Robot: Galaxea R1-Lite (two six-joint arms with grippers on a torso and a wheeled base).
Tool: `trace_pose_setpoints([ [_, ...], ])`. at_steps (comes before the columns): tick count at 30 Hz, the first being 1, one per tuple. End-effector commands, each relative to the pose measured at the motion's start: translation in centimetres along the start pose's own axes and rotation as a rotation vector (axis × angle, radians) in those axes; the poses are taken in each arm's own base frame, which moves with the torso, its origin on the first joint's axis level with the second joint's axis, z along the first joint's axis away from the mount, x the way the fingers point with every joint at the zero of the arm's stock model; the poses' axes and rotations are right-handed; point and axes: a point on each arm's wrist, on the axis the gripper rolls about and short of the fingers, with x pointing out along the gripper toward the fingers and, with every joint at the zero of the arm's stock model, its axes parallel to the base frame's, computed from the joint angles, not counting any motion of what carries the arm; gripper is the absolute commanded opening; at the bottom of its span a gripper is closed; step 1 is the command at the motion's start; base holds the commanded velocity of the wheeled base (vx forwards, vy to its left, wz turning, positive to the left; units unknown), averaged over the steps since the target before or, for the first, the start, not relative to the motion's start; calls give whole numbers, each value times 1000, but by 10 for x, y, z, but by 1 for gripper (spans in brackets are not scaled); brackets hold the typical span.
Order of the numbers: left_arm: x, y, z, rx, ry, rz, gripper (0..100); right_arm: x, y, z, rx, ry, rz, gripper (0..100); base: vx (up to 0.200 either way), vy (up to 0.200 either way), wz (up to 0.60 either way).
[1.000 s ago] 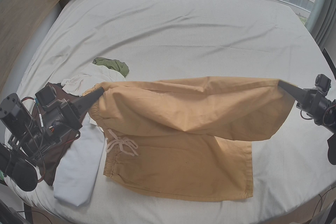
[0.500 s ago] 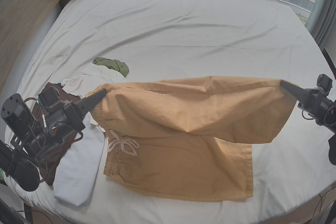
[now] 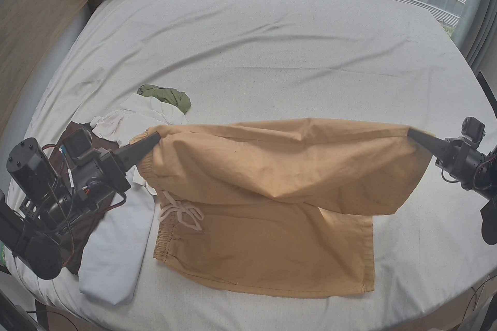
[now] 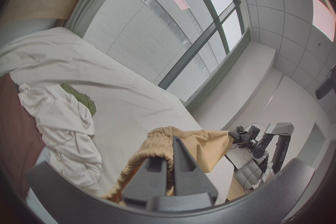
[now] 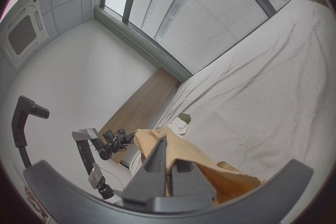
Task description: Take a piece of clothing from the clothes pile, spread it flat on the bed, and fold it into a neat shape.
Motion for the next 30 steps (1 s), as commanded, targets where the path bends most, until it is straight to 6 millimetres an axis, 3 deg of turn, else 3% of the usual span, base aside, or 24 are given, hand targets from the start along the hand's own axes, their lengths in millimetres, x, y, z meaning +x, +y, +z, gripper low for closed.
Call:
trace_pose_setpoints([
  [1, 4, 2, 5, 14, -32, 13, 0, 0, 0, 8, -25, -20, -1, 0, 0, 0, 0],
  [7, 5, 4, 15, 31, -72, 23, 0, 0, 0, 18, -57, -48, -3, 0, 0, 0, 0],
  [30, 4, 7, 14, 31, -66, 34, 0, 0, -11, 31, -72, -76, -22, 0, 0, 0, 0],
])
